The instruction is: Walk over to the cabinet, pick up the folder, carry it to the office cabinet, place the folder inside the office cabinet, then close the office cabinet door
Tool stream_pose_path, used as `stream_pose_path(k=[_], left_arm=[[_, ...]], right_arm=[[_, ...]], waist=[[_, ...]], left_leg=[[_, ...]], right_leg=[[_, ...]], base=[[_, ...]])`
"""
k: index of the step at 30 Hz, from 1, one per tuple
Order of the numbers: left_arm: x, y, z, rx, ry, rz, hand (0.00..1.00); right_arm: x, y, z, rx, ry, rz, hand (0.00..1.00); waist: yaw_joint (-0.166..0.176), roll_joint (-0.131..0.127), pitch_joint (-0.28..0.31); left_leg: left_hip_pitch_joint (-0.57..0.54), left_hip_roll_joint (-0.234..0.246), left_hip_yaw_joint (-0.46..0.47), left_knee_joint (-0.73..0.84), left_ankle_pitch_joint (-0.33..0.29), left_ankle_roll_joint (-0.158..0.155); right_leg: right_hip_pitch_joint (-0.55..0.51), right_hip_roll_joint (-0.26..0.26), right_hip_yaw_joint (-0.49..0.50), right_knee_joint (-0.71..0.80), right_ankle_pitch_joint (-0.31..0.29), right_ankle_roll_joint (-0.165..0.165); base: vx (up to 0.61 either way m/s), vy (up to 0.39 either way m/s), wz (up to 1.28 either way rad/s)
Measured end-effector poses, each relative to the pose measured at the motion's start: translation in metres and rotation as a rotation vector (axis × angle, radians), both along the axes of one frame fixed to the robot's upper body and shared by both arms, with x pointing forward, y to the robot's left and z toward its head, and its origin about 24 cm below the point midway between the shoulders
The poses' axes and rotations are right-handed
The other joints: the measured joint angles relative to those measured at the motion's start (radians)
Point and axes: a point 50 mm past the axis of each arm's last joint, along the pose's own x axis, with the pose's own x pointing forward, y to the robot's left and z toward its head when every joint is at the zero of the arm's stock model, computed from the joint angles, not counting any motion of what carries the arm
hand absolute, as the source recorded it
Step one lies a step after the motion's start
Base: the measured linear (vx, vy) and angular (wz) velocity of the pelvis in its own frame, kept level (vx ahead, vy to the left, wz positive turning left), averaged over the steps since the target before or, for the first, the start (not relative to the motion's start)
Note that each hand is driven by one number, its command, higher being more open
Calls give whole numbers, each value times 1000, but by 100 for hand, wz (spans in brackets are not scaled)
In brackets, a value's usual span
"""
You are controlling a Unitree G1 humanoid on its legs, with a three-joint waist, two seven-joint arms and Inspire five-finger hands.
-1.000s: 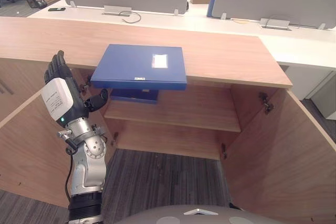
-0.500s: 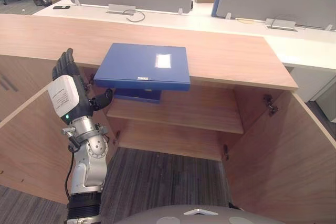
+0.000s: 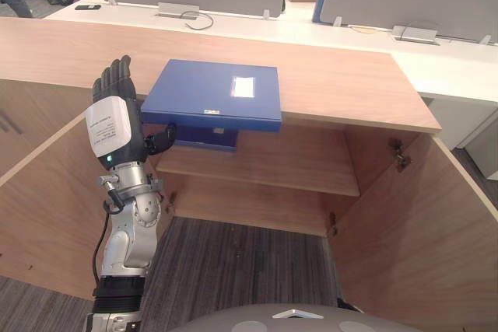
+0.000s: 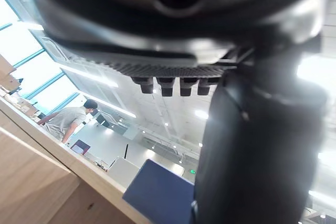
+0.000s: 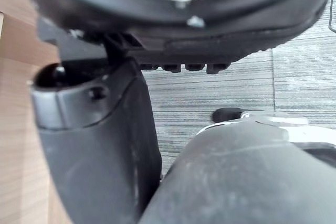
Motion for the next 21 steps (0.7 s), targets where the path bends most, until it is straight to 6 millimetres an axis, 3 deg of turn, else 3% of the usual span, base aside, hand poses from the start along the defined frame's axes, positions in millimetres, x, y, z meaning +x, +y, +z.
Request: stream_pose_path(k=[7, 21], left_arm=[[7, -4, -8, 67, 76, -52, 100], [14, -11, 5, 207, 65, -176, 100]], right_arm=[[3, -1, 0, -1, -6, 2, 100], [4, -2, 1, -5, -10, -1, 100]], waist=[[-7, 1, 6], [-22, 5, 9]], left_leg=[[0, 1, 3, 2, -1, -1], [5, 0, 17, 3, 0, 0]], right_leg=[[0, 0, 2, -2, 2, -1], [-1, 0, 13, -2, 8, -1]], base=[[0, 0, 0], [-6, -4, -2]])
